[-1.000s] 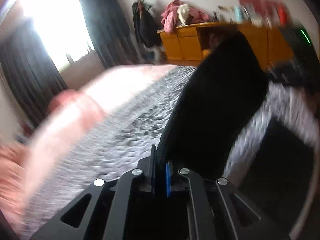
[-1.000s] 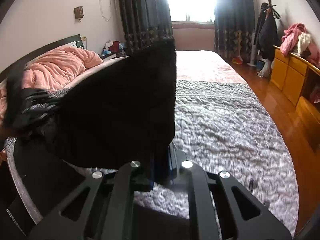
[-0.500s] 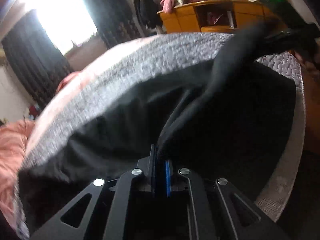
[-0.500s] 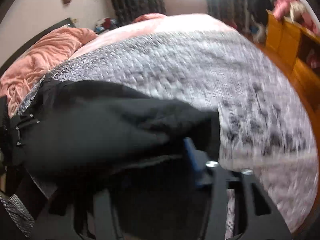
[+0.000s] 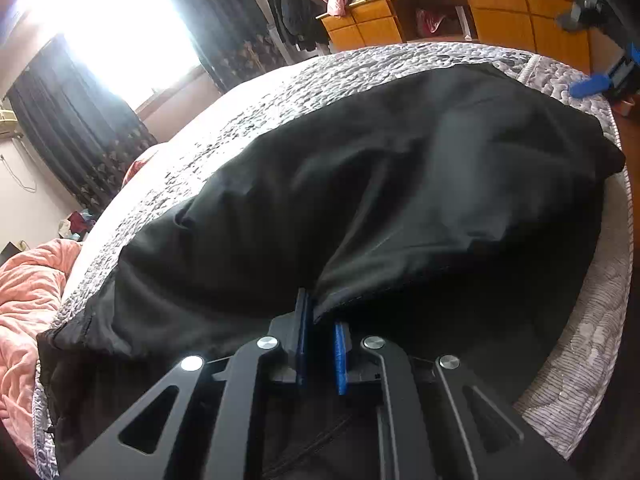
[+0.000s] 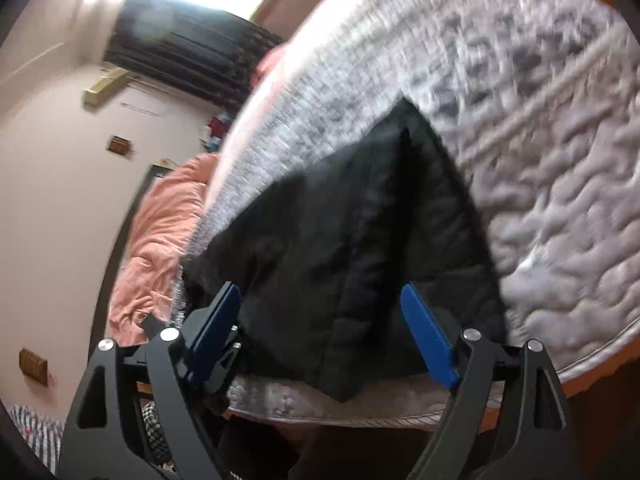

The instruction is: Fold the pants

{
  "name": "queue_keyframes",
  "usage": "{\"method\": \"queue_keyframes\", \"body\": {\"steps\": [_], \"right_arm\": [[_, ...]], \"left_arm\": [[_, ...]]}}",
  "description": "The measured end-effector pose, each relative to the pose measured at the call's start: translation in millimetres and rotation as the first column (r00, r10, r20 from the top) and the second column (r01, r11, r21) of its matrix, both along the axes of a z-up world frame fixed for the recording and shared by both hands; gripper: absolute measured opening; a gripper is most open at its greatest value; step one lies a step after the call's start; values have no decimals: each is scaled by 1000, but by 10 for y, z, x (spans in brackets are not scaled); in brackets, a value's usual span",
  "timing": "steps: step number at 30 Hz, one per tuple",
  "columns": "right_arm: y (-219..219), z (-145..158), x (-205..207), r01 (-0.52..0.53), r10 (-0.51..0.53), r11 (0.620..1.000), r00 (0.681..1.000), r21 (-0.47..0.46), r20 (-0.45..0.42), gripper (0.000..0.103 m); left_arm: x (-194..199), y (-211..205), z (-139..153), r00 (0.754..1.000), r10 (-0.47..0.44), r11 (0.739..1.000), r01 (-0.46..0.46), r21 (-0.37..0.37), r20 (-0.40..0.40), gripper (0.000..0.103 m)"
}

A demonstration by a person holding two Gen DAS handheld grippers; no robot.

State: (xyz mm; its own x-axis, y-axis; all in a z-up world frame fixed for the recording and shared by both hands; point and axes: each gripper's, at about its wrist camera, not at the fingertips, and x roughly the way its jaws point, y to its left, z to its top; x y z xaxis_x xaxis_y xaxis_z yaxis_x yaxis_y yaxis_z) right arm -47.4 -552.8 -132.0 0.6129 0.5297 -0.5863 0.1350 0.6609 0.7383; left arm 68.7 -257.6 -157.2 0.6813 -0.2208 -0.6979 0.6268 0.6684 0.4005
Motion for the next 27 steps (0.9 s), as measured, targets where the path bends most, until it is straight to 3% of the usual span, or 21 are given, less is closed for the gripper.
{"method": "queue_keyframes", "body": {"steps": [2, 5, 6, 7, 9, 10, 12, 16, 18, 21, 24, 25, 27], "right_arm": [[100, -125, 86, 7, -10, 999, 998, -44, -69, 84], [224, -218, 176, 3, -5, 1000, 996, -25, -89, 82], [281, -211, 214, -12, 9, 999, 996, -36, -89, 61], [305, -220, 215, -27, 22, 998, 995, -50, -98, 31], [359, -154, 261, -43, 36, 997, 995, -70, -96, 15], [379, -41, 277, -48, 40, 993, 996, -105, -77, 12], [417, 167, 280, -50, 42, 981, 998, -185, -46, 11], [494, 520, 279, -10, 0, 917, 1000, -400, -25, 11], [530, 479, 317, -6, -22, 888, 998, -460, -54, 11], [531, 123, 488, -23, -66, 873, 984, -487, -165, 11], [423, -84, 430, -13, -83, 885, 979, -464, -184, 19], [432, -37, 400, -4, -93, 878, 979, -479, -179, 27], [476, 121, 301, 26, -142, 811, 978, -585, -153, 47]], "left_arm": [[9, -22, 6, 1000, 7, 1000, -7, -10, -11, 11], [15, -24, 16, 1000, 15, 1000, -15, -18, -24, 11], [22, -25, 18, 999, 17, 1000, -18, -20, -28, 11], [39, -20, 35, 999, 20, 1000, -21, -22, -31, 11], [43, -5, 91, 999, 26, 999, -28, -38, -41, 11], [43, 15, 127, 999, 27, 999, -29, -46, -43, 11], [4, 33, 269, 999, 25, 997, -29, -77, -46, 12], [-177, 5, 557, 999, 31, 989, -35, -145, -32, 13], [-276, -71, 570, 999, 35, 989, -39, -145, -26, 13], [-326, -190, 328, 997, 43, 993, -51, -111, -71, 14], [-320, -226, 62, 995, 48, 996, -55, -76, -89, 17], [-317, -226, 3, 996, 43, 996, -48, -69, -79, 17], [-316, -221, -24, 997, 40, 996, -46, -79, -73, 18]]}}
